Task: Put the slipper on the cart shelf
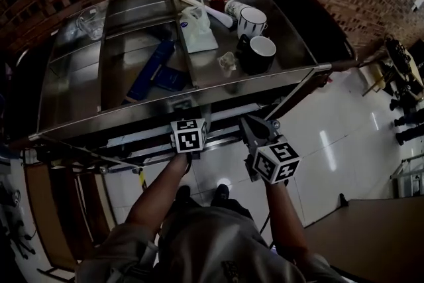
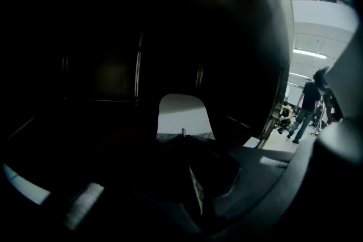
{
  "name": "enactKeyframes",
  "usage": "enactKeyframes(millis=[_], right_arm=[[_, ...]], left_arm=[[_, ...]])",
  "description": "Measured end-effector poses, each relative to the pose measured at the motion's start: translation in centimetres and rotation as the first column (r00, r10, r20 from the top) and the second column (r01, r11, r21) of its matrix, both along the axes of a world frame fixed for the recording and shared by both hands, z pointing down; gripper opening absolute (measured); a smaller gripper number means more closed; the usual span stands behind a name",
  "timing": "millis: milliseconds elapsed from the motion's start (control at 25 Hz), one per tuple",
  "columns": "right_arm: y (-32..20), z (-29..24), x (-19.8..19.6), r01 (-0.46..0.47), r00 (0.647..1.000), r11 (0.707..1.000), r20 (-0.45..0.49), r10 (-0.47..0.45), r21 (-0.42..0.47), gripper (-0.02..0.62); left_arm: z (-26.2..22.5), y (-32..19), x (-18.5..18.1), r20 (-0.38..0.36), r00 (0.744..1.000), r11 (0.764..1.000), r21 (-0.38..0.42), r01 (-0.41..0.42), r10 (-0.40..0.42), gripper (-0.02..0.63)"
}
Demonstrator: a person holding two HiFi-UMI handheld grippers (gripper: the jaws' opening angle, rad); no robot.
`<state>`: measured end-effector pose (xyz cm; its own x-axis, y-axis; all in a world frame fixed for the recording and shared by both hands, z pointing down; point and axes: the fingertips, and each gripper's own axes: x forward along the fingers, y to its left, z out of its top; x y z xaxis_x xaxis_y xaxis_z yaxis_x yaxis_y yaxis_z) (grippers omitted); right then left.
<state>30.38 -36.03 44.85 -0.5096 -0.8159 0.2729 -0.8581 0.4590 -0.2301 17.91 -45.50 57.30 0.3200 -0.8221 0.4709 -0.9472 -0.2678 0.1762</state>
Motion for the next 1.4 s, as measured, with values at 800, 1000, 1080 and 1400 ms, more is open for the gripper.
enactKeyframes(millis=[800, 1000, 1080, 1400], right_arm=[[-0.8, -0.8, 2.9, 0.160, 0.987, 0.987, -0.024, -0.160, 0.026, 0.000], [-0.5, -1.2, 2.2, 0.161, 0.987, 0.986, 0.005, -0.162, 0.036, 0.000], [-0.5, -1.5, 1.6, 0.161, 0.987, 0.986, 0.022, -0.162, 0.044, 0.000], [0.1, -1.4, -1.6, 0.175, 0.982, 0.983, 0.065, -0.179, 0.062, 0.000]], left_arm=[[-0.3, -2.7, 1.0, 0.022, 0.996, 0.995, 0.050, 0.082, -0.084, 0.159], [-1.4, -0.4, 0.9, 0.041, 0.998, 0.997, 0.058, 0.051, -0.053, 0.179], [-1.9, 0.9, 0.7, 0.048, 0.998, 0.998, 0.039, 0.039, -0.040, 0.179], [-6.5, 6.4, 0.6, 0.046, 0.996, 0.996, 0.032, -0.082, 0.080, 0.120]])
